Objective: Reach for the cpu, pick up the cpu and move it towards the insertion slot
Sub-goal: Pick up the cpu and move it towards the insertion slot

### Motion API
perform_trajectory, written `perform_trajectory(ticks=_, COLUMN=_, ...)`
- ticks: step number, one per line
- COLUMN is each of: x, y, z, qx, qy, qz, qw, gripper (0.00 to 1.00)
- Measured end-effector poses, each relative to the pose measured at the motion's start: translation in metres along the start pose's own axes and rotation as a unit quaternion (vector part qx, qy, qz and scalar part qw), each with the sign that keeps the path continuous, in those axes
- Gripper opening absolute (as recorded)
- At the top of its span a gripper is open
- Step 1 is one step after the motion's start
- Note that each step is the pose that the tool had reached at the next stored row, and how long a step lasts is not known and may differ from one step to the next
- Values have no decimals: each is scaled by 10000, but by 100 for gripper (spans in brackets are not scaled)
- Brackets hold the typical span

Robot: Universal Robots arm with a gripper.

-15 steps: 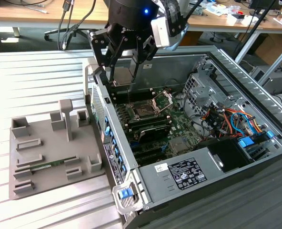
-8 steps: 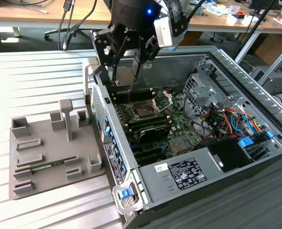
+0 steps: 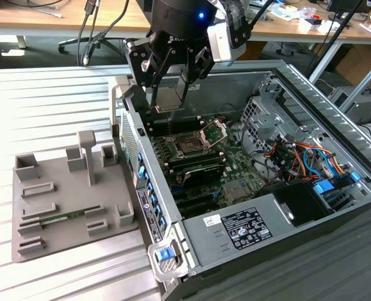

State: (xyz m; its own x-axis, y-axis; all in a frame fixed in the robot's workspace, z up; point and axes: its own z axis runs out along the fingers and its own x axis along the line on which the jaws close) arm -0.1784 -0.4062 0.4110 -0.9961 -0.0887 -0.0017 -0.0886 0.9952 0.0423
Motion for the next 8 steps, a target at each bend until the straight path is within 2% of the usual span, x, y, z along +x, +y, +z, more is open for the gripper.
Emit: perform_trajectory(ticks=8, x=-76, y=-7, z=0, qx=0, qy=0, qz=1, qw=10000, gripper=55)
